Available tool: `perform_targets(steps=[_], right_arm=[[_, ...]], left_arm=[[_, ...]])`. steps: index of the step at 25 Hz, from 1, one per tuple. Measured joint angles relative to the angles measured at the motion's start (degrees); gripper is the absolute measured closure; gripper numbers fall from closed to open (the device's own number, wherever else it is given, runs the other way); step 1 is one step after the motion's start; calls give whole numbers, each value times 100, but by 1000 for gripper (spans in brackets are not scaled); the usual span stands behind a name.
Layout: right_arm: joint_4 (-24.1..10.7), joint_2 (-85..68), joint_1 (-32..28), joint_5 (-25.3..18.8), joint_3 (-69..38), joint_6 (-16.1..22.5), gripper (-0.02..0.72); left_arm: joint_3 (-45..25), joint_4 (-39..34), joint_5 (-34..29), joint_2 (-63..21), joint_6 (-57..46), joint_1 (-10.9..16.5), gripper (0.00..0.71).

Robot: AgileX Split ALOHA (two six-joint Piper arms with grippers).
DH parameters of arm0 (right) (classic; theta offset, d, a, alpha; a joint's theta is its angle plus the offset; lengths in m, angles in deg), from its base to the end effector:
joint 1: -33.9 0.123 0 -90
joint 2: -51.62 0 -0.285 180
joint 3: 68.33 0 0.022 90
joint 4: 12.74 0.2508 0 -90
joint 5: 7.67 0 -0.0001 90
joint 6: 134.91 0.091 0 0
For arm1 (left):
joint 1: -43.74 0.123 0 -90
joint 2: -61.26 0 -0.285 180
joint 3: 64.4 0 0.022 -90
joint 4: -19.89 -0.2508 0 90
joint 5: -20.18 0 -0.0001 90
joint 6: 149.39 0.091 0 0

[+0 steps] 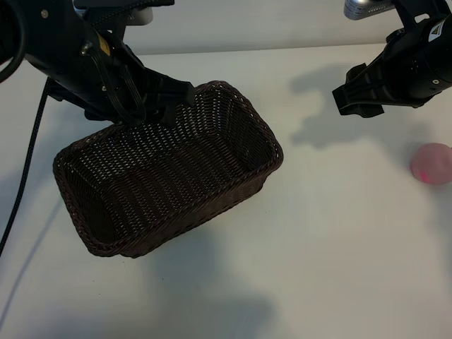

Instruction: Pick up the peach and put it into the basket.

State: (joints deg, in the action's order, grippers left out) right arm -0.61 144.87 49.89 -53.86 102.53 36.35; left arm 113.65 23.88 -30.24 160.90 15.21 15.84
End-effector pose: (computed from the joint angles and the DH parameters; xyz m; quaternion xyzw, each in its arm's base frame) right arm 0.2976 0.0996 0.2989 -0.1564 0.9457 0.1100 0.2628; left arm 0.2986 -0.1636 0.2949 0.0906 0.9656 -0.1184 0.2131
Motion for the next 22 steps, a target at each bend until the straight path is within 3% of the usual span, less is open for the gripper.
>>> perform_targets(steps=[22], right_arm=[[0,0,0,5,0,0,114]], left_arm=[[0,0,6,0,-14,0,191]])
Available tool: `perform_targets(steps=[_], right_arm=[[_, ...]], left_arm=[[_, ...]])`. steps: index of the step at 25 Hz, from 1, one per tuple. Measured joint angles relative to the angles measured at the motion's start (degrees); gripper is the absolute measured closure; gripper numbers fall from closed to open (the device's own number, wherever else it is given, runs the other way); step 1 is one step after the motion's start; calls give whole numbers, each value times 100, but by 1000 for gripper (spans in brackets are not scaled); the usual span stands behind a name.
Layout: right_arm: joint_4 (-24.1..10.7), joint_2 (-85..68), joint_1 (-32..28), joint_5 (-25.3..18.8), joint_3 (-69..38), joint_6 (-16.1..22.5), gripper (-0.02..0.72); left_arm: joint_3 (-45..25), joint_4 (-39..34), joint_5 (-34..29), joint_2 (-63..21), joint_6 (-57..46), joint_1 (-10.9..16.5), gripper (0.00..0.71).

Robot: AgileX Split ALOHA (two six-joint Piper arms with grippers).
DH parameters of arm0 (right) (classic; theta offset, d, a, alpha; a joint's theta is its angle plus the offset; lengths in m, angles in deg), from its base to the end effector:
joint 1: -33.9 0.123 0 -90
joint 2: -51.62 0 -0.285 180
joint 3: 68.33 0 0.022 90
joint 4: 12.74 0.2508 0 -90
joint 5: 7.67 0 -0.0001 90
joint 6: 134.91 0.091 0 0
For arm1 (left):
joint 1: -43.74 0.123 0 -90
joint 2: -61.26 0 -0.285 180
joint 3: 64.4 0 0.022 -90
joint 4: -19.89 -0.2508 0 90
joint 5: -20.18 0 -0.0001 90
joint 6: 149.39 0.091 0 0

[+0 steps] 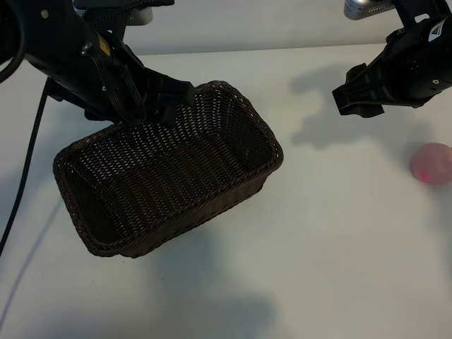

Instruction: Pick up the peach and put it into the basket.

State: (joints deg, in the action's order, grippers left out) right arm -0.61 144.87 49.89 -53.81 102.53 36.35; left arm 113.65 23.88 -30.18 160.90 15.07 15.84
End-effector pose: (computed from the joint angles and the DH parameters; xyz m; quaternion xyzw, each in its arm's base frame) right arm 0.2976 0.0996 0.2990 -0.1563 0.9456 0.1100 0.2632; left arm 0.2987 -0.1637 0.2949 0.0894 0.9656 -0.1188 0.2134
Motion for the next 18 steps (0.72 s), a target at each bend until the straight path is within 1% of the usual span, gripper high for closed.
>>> perform_targets(steps=[6,9,11,14,18], right_arm=[[0,0,0,0,0,0,114],[0,0,0,0,0,0,114],[0,0,0,0,0,0,114],[0,0,0,0,0,0,114],[0,0,0,0,0,0,114]], left_arm=[[0,4,35,0,-13,0,191],[6,-163,-179,-6,-267,21,191],[-36,-443,-401,-69,-546,66,191],[-359,-1025,-578,-352,-1046,139,191],[-1193,-1667,-591,-948,-1899,149,191]])
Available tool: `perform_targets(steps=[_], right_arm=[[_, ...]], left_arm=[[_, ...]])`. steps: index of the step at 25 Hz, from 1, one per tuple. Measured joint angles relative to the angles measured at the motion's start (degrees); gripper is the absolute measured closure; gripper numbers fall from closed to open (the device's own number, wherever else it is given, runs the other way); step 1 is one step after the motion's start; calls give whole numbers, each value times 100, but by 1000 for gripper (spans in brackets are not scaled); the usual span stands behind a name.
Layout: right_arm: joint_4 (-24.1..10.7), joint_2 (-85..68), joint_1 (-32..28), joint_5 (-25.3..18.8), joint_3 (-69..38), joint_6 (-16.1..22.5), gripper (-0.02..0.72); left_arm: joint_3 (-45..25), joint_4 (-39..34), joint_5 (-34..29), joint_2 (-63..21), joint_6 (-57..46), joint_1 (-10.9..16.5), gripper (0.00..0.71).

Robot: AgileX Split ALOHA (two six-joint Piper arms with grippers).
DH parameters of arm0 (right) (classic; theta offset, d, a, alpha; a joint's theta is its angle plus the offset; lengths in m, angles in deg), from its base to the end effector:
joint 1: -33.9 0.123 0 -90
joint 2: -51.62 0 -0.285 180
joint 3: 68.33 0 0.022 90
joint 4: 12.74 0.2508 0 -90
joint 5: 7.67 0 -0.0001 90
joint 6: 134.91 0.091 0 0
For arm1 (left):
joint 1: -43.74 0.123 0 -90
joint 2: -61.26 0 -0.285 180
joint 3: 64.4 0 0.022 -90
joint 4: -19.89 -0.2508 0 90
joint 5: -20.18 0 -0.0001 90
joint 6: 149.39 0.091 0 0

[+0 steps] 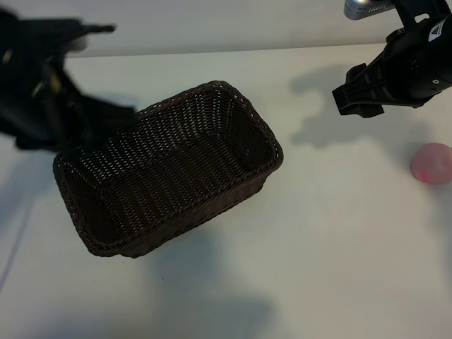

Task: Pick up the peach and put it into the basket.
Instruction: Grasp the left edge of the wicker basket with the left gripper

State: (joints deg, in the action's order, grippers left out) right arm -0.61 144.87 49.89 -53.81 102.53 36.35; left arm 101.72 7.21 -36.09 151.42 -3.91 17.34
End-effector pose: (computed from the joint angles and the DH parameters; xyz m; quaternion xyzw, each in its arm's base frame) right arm 0.2976 0.0996 0.2990 -0.1563 0.9456 0.1100 0.2632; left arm 0.2586 -0.1098 0.2846 -0.0247 0.9800 0.0009 0.1977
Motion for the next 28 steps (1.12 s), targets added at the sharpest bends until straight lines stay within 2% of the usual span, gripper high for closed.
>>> perform_targets(steps=[7,10,15,18,22,28], right_arm=[[4,0,0,0,0,-2,114],[4,0,0,0,0,-2,114],[4,0,0,0,0,-2,114],[4,0,0,0,0,-2,114],[4,0,0,-34,0,-2,114],[4,0,0,-78,0,-14,114]], left_arm=[[-938,-595,73,-370,-1583,26,191],[-1247,-520,491,-374,-1874,279,191],[-1577,2,1068,-374,-1585,914,191],[-1584,423,1375,-276,-1124,1119,191],[-1584,765,1702,60,-935,1180,191],[-1584,847,1927,565,-925,1184,191]])
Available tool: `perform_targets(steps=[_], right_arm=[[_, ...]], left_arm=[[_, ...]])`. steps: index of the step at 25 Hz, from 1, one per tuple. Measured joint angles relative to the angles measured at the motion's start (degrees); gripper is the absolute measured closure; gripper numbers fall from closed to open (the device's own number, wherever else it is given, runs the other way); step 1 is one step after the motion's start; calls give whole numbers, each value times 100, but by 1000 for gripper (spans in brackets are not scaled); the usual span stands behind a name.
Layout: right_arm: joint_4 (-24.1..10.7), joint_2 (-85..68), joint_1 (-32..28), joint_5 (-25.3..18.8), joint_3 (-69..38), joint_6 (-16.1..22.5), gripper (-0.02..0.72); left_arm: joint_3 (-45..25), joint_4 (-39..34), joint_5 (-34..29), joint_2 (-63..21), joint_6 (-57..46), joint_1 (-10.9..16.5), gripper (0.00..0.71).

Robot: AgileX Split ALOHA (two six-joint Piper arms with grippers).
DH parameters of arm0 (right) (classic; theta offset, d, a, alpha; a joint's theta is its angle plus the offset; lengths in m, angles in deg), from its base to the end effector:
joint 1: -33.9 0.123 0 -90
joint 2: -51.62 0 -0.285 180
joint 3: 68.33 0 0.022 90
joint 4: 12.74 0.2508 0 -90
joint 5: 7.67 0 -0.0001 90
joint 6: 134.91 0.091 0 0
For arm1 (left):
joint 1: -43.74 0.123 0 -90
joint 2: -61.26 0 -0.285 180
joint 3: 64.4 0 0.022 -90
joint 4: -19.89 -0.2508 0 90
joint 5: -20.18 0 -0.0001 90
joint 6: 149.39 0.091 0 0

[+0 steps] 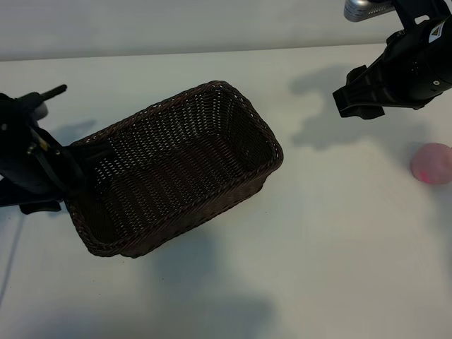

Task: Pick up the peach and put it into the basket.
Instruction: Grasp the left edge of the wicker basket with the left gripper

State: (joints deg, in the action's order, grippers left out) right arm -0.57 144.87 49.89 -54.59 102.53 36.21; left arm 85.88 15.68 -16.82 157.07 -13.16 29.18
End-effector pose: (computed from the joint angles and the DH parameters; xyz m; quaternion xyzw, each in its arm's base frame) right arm 0.2966 0.0996 0.2984 -0.1583 0.9470 0.1100 0.2568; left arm 0.2653 -0.0647 0.1920 -0.2243 0.9623 -0.0510 0.1453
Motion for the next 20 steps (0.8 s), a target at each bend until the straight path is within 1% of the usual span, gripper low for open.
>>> perform_targets(steps=[9,12,20], right_arm=[[0,0,0,-30,0,-45,115],[0,0,0,-30,0,-46,115],[0,0,0,-30,0,-51,115]], left_arm=[[0,64,375,825,19,6,191],[0,208,519,918,126,6,191],[0,366,606,1083,288,6,191]])
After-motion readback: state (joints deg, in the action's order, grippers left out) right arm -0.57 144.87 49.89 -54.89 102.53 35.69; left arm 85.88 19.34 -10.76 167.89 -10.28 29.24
